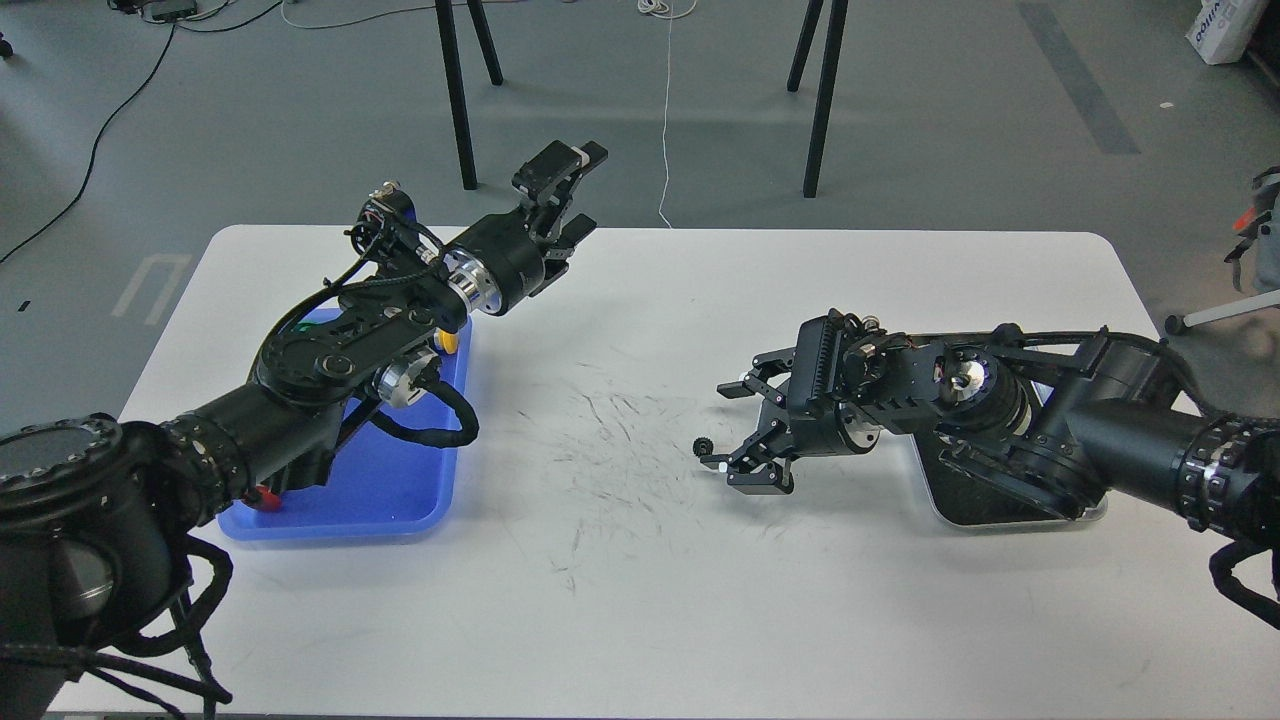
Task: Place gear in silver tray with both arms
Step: 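Lower the right gripper and close it around the black gear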
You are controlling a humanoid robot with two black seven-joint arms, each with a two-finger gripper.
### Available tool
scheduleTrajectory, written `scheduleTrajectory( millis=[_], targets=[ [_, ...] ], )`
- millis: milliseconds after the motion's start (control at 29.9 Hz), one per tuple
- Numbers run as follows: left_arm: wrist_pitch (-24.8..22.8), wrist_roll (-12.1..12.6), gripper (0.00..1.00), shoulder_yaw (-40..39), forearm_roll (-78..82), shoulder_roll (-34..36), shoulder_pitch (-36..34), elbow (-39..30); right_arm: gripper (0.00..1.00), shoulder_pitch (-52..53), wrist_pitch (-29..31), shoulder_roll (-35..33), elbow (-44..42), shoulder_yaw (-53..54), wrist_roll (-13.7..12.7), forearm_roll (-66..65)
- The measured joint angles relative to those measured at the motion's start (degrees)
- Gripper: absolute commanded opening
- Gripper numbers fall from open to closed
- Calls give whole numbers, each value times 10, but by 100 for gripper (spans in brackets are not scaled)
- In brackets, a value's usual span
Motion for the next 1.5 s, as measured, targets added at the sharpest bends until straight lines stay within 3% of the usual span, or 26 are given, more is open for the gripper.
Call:
scheduleTrajectory(
  millis=[936,1505],
  targets=[
    [-3,0,100,1,3,10,0,0,44,-9,20,35,-23,-1,0,0],
    [-3,0,100,1,3,9,-1,0,22,-2,21,36,-25,-24,0,-1]
  ],
)
